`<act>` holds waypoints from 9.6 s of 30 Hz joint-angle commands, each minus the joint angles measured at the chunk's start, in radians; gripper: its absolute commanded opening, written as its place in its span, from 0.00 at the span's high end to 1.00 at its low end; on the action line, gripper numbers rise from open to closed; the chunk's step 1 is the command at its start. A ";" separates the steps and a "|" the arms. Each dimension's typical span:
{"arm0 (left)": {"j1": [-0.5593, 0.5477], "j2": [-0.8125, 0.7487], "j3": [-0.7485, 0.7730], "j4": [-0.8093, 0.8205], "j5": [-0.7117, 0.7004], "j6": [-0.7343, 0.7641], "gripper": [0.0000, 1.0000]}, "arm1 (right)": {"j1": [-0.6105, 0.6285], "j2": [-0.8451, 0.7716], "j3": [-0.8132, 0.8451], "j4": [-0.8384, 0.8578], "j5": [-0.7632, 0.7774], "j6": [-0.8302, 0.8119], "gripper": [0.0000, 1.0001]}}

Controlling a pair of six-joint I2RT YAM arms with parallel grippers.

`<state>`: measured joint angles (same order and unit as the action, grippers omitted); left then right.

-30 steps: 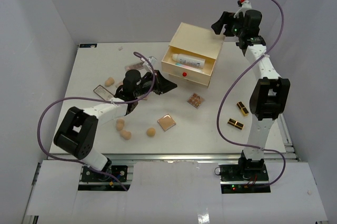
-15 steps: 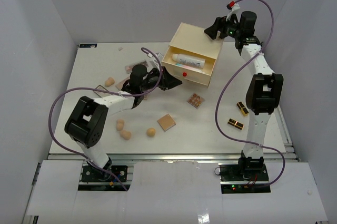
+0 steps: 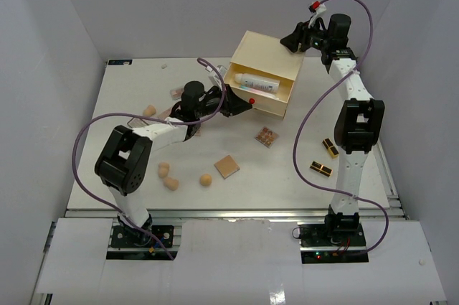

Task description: Organize the makeup

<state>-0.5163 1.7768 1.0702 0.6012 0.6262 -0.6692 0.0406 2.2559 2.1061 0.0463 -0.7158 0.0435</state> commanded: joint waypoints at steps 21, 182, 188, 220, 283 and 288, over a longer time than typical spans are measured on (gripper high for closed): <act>-0.017 0.250 0.407 -0.094 -0.077 0.033 0.84 | 0.020 0.066 0.061 -0.148 -0.123 -0.062 0.49; 0.138 -0.582 -0.079 -0.596 -0.329 0.438 0.02 | 0.184 -0.816 -0.673 -0.456 0.025 -0.545 0.04; 0.142 -0.747 -0.244 -0.565 -0.419 0.474 0.02 | 0.283 -0.844 -0.835 -0.499 0.282 -0.569 0.10; 0.142 -0.871 -0.341 -0.554 -0.444 0.503 0.02 | 0.526 -0.543 -0.900 -0.473 0.677 -0.509 0.10; 0.145 -1.315 -0.496 -0.675 -0.961 0.599 0.02 | 1.059 -0.315 -0.737 -0.475 0.334 -0.954 0.77; 0.145 -1.333 -0.500 -0.676 -0.952 0.594 0.02 | 1.039 -0.373 -0.718 -0.540 0.374 -0.959 0.90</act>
<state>-0.3759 0.4639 0.5709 -0.0612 -0.3229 -0.0750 1.0943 1.9270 1.3462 -0.4229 -0.3621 -0.9149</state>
